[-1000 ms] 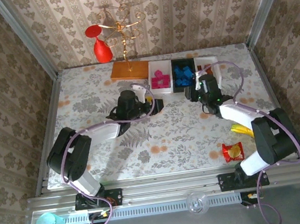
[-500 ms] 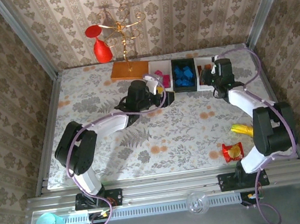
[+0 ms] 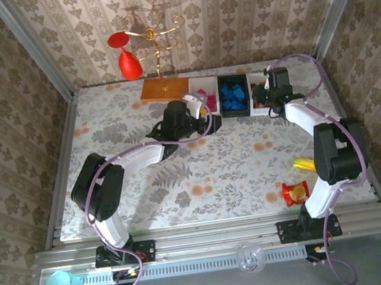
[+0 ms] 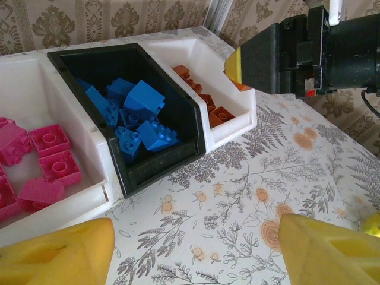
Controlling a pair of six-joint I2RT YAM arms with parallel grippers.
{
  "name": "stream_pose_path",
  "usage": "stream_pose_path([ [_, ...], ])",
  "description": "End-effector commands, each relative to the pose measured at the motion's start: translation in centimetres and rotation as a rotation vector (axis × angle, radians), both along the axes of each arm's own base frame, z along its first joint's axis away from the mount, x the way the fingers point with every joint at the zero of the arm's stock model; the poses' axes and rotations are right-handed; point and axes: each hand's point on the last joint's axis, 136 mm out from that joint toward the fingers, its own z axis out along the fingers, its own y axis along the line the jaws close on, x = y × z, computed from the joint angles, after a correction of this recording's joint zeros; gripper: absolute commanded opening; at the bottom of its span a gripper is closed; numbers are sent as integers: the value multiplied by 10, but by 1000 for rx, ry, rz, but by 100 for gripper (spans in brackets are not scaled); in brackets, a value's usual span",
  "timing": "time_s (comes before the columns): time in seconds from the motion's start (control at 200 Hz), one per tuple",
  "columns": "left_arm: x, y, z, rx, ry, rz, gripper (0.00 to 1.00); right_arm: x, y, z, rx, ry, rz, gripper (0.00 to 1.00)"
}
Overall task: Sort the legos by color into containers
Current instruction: Place the lego in the container.
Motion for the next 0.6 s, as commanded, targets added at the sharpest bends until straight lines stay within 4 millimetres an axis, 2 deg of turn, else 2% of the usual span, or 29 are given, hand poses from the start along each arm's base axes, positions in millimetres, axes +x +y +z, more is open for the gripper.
stream_pose_path([
  [0.0, 1, 4, 12, 19, -26, 8, 74, 4, -9, 1, -53, 27, -7, 35],
  [0.245, -2, 16, 15, 39, -39, 40, 74, 10, -14, -10, -96, 74, -14, 35],
  [0.595, -5, 28, 11, 49, -27, 56, 74, 37, -39, -27, -171, 146, -109, 39],
])
